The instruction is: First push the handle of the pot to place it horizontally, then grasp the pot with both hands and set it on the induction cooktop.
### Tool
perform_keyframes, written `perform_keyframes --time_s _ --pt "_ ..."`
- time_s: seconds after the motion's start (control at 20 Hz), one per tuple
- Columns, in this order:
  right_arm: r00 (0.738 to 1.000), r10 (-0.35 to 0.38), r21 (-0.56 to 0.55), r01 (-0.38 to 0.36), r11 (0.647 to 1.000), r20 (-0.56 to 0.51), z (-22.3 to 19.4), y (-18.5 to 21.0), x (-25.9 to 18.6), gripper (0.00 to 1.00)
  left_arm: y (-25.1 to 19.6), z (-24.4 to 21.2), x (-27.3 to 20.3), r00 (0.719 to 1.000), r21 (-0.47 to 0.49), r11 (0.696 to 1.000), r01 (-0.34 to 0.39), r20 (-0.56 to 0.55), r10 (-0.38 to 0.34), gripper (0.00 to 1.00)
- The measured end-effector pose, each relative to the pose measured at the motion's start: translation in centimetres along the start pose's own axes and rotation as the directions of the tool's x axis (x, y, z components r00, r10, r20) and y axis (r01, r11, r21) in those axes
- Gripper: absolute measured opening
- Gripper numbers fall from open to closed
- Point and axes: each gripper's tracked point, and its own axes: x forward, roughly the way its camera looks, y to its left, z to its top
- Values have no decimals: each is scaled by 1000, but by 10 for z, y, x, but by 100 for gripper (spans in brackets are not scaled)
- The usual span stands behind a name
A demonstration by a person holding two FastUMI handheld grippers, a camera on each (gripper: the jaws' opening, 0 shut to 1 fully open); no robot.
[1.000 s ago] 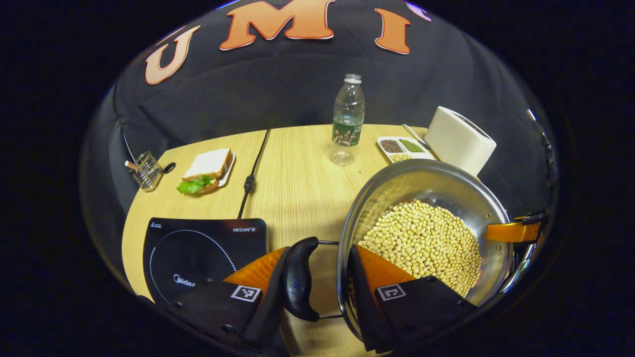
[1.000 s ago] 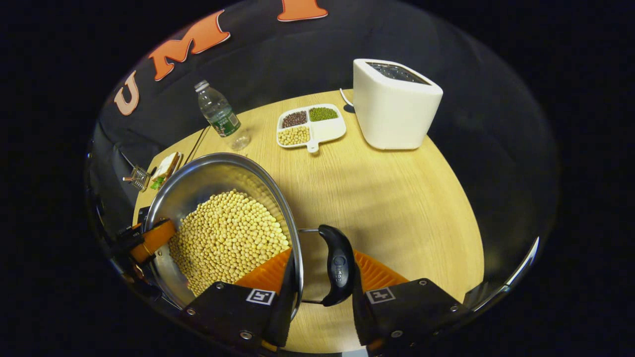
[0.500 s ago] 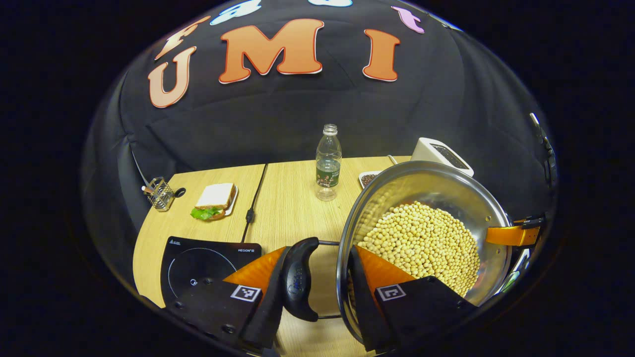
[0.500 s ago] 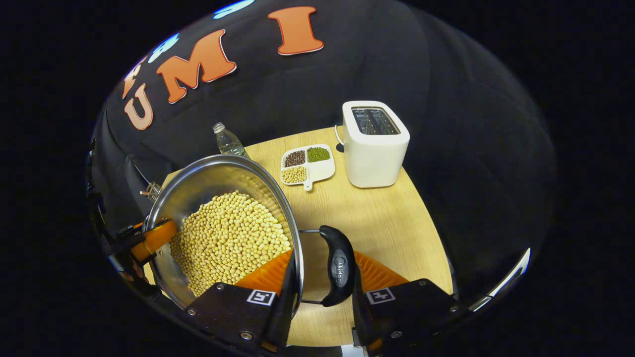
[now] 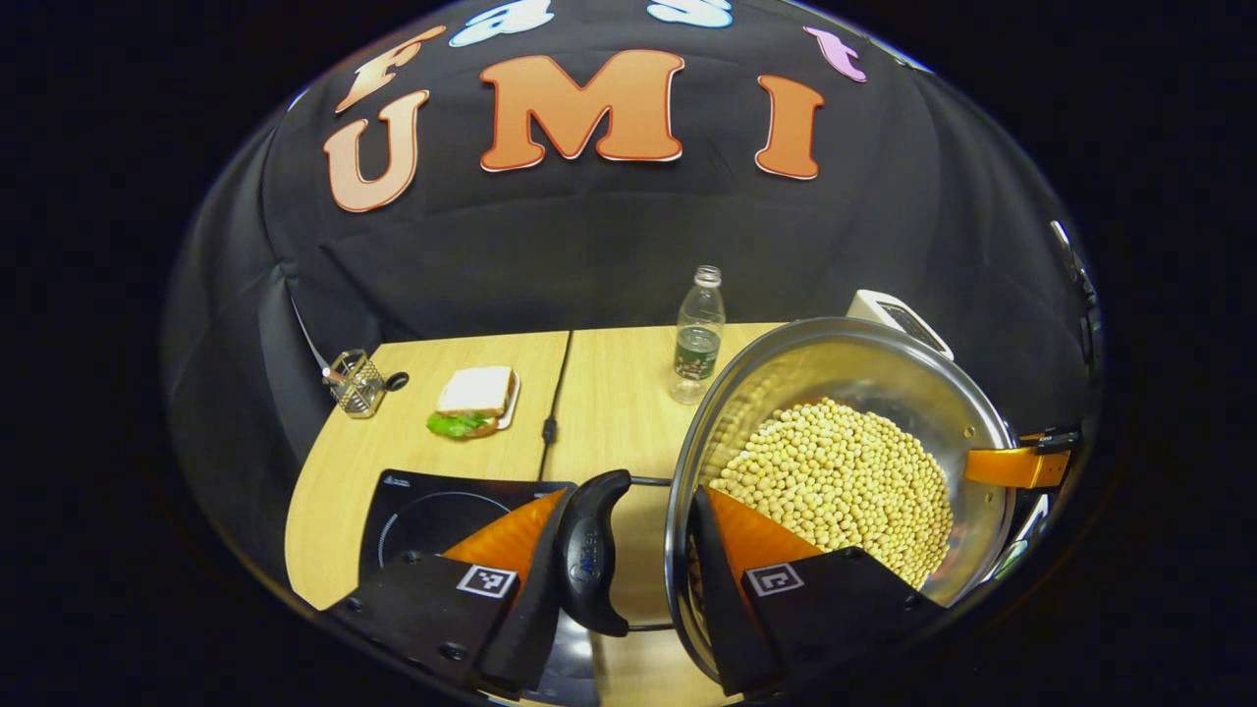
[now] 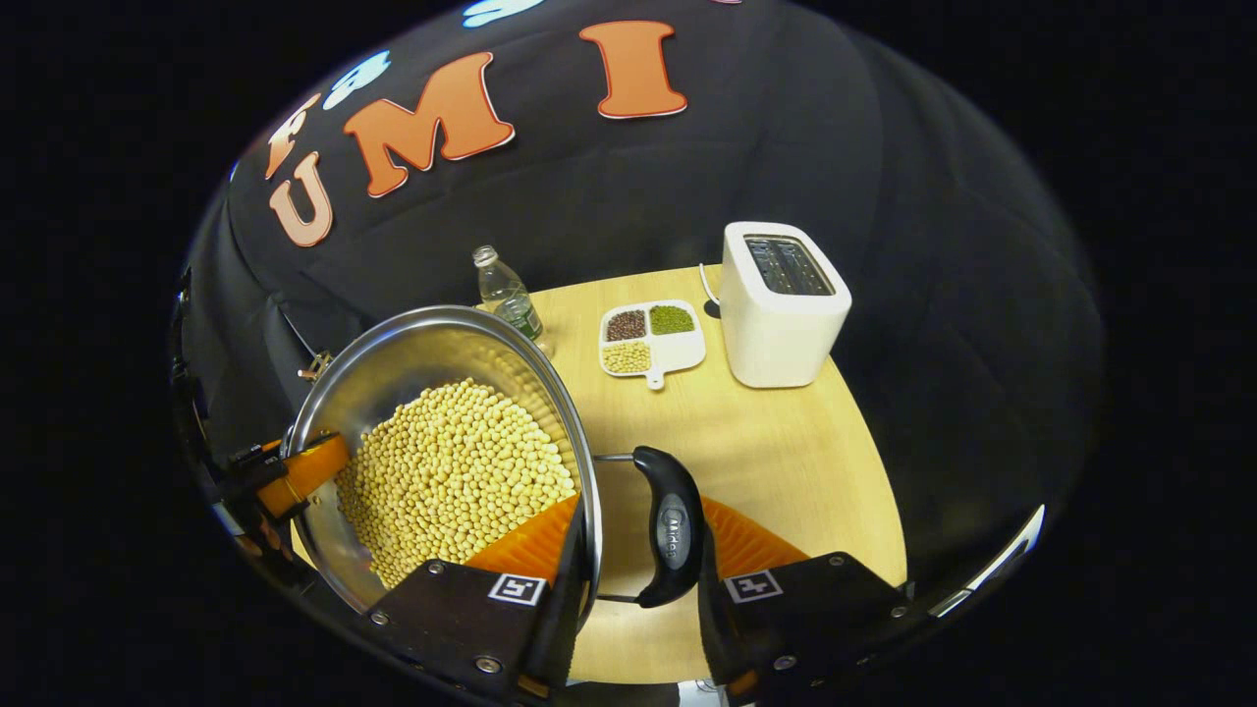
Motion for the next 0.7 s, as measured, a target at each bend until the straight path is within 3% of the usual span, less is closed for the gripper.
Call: perform_keyframes --time_s 0.5,0.7 --pt "1000 5 -48 -5 999 2 1 138 25 52 139 -8 3 999 -70 997 -33 -19 32 70" --pt "1000 26 -64 -26 998 -4 -5 179 43 52 172 -13 1 997 -85 994 -67 -39 64 71"
